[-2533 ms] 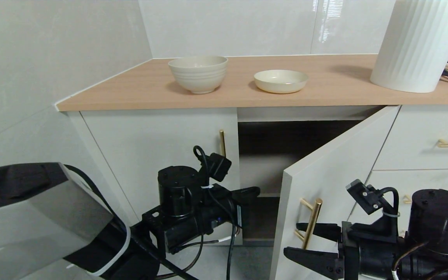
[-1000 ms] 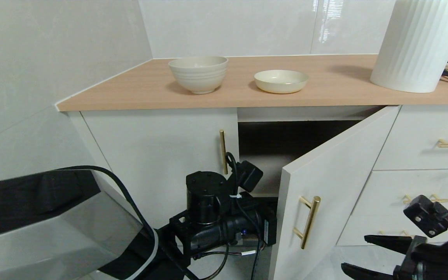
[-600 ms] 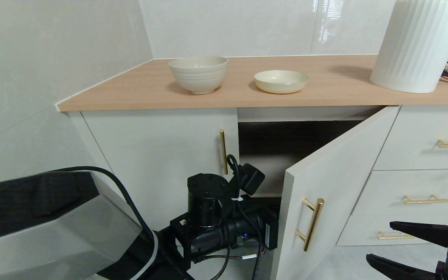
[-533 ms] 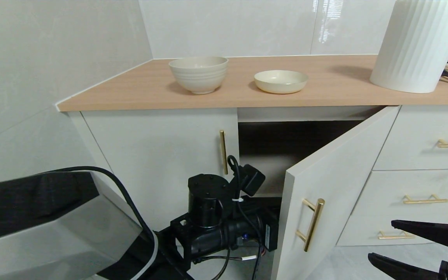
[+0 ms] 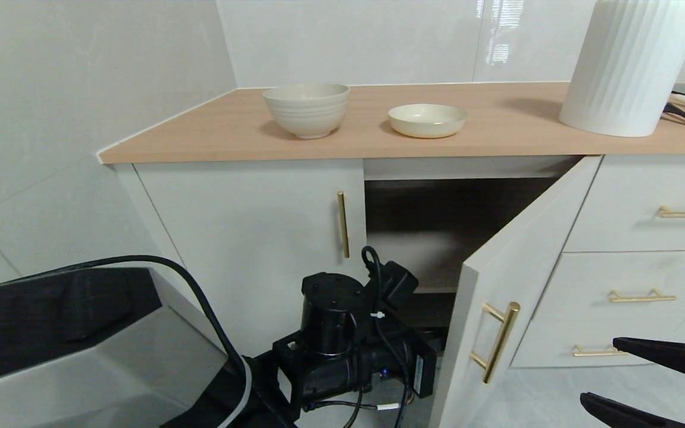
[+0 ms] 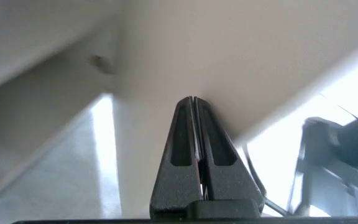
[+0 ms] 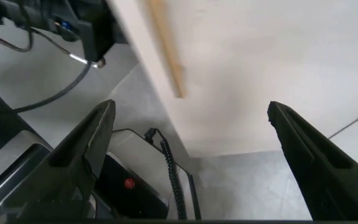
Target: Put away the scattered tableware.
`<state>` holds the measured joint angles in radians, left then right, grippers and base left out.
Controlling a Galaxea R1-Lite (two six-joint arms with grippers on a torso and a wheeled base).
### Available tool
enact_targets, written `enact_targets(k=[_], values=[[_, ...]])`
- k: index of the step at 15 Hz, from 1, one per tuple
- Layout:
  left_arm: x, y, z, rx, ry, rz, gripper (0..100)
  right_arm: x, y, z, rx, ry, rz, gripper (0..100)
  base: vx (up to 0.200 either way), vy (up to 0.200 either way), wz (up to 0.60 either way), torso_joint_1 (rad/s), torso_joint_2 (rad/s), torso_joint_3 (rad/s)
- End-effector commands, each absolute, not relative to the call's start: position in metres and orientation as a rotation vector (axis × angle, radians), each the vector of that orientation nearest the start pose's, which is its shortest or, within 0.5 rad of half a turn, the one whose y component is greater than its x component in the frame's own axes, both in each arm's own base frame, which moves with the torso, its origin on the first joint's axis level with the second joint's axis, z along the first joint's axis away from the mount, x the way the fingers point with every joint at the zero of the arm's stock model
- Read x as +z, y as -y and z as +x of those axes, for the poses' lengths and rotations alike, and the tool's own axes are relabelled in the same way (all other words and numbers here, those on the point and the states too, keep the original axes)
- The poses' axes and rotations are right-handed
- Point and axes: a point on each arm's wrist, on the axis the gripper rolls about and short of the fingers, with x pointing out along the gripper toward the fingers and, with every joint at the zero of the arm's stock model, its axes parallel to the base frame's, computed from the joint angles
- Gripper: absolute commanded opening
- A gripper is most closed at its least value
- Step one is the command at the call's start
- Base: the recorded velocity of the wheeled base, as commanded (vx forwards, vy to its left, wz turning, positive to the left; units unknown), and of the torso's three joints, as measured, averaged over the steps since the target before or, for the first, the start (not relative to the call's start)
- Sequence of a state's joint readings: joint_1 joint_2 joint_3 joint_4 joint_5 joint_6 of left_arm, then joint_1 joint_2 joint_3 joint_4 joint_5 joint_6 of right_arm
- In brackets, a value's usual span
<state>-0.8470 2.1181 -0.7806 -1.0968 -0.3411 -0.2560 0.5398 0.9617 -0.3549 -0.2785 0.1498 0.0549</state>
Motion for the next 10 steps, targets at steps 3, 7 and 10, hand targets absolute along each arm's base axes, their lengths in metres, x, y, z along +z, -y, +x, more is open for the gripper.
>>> enact_targets(k=[3,7,10], values=[[0.0729,0.2925,0.2385,-1.159,-0.418,-0.152,0,0.1755,-0.0595,0.092,0.687,-0.342,-0.01,100,0.0,0.0,0.0,0.0,0.0,0.0],[0.0768,0.2961,0.2393,-1.163,-0.422,-0.148,0,0.1764,-0.0591,0.0906,0.703,-0.335,-0.006,100,0.0,0.0,0.0,0.0,0.0,0.0],[0.0823,0.296,0.2383,-1.168,-0.434,-0.145,0,0.1837,-0.0568,0.084,0.765,-0.289,0.012,100,0.0,0.0,0.0,0.0,0.0,0.0]])
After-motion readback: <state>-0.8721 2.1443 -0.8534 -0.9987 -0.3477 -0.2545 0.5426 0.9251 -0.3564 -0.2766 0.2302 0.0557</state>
